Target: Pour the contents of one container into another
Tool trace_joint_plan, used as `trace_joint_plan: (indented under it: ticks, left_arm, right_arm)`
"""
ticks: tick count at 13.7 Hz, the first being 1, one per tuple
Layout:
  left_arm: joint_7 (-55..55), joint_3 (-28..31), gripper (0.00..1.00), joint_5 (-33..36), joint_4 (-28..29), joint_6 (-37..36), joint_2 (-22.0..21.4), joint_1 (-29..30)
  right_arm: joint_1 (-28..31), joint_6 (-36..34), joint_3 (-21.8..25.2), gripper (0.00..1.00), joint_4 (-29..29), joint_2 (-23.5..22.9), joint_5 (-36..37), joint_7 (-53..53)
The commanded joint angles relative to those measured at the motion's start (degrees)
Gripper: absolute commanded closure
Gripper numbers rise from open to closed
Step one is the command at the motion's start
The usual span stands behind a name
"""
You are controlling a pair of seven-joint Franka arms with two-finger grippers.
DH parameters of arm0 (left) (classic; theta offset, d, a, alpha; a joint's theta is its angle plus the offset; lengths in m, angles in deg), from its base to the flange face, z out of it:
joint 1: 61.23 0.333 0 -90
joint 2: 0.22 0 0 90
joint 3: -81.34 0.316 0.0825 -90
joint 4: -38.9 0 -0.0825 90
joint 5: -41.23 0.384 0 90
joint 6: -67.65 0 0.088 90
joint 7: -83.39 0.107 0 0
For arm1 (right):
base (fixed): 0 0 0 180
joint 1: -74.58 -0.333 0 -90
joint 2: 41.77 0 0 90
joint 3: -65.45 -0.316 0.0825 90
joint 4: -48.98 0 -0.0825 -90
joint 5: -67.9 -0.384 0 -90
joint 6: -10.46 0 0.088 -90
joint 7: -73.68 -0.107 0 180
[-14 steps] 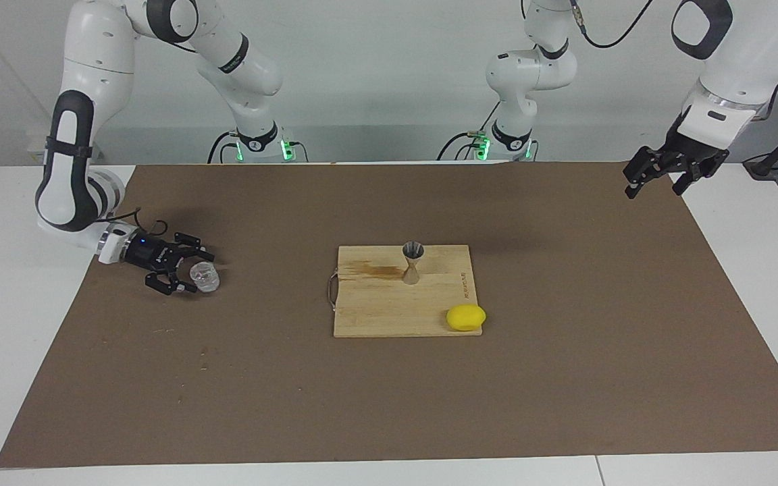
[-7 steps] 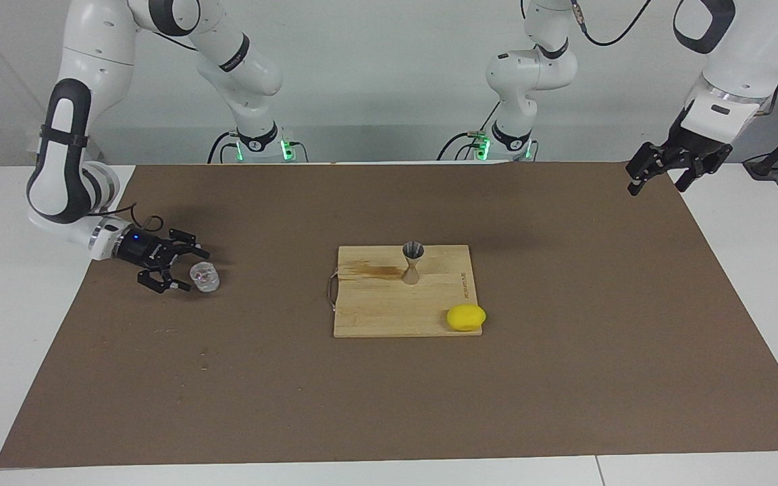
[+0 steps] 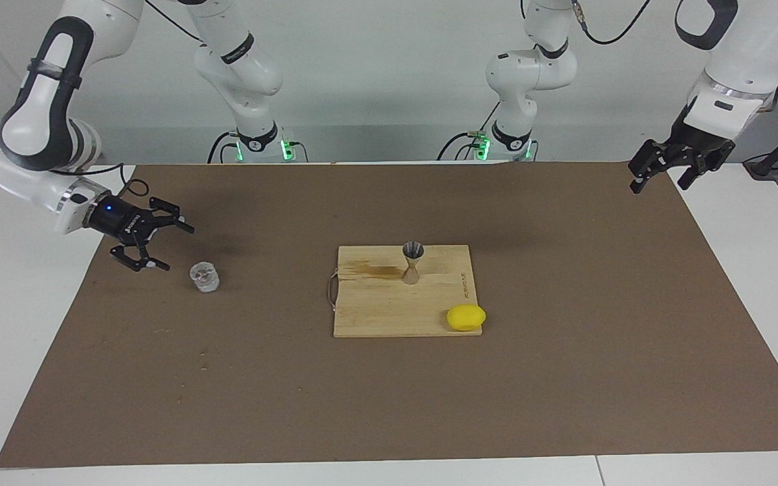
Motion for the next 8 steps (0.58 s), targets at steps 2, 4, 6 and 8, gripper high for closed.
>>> trace_joint_plan:
  ticks: [2, 4, 6, 8]
  left_arm:
    - [-0.1, 0.0, 0.0, 0.8, -0.2, 0.5, -0.2, 0.1]
    - [-0.1, 0.1, 0.0, 0.9, -0.3, 0.6, 0.0, -0.6]
    - [-0.2, 0.1, 0.0, 0.8, -0.4, 0.7, 0.0, -0.9]
    - [-0.1, 0.1, 0.0, 0.7, -0.4, 0.6, 0.0, -0.9]
  right_arm:
    - [-5.4, 11.6, -0.1, 0.0, 0.2, 3.1, 3.2, -13.2]
    - [-9.6, 20.5, -0.1, 0.0, 0.2, 4.2, 6.7, -23.1]
    - [-13.8, 28.7, -0.1, 0.0, -0.1, 4.1, 11.1, -33.1]
    - [-18.2, 37.1, -0.2, 0.0, 0.0, 3.8, 17.3, -45.0]
